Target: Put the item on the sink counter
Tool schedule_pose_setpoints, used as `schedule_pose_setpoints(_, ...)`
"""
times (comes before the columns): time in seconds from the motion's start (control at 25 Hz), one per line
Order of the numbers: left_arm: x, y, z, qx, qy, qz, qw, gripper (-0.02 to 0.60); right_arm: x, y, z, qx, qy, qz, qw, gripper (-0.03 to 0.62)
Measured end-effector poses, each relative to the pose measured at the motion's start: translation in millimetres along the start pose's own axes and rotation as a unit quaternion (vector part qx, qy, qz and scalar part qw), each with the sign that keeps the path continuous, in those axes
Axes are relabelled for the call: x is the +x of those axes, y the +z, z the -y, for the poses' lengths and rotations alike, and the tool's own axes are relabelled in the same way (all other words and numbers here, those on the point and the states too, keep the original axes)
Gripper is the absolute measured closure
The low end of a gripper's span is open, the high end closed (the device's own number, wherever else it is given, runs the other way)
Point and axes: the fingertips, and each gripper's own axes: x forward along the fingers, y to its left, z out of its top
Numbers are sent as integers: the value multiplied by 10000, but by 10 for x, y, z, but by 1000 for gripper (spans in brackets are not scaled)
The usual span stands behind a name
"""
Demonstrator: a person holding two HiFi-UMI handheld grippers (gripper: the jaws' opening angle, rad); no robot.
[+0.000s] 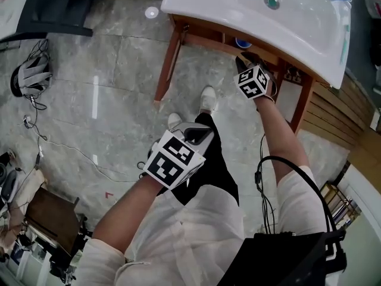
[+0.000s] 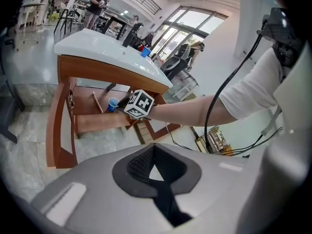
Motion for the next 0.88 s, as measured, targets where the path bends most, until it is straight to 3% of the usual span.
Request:
schedule_pose_setpoints(0.2, -229, -83, 231, 156, 14, -8, 9999, 575, -558, 213, -396, 892, 568, 182, 9942, 574)
schedule_pose_setpoints(0.44, -492, -132, 579, 700, -99, 125, 9974, 575, -1532, 389, -727, 2314, 701, 641, 9682, 585)
schedule_pose_setpoints(0.68, -778, -253, 1014, 1070, -169, 76, 9941, 575, -2710, 274, -1213, 2946, 661, 704, 9507, 586)
schedule_pose_setpoints(0.88, -925, -432, 1334, 1138, -48, -11, 9935, 576, -3457, 94, -1647, 3278, 879, 709, 9380, 588)
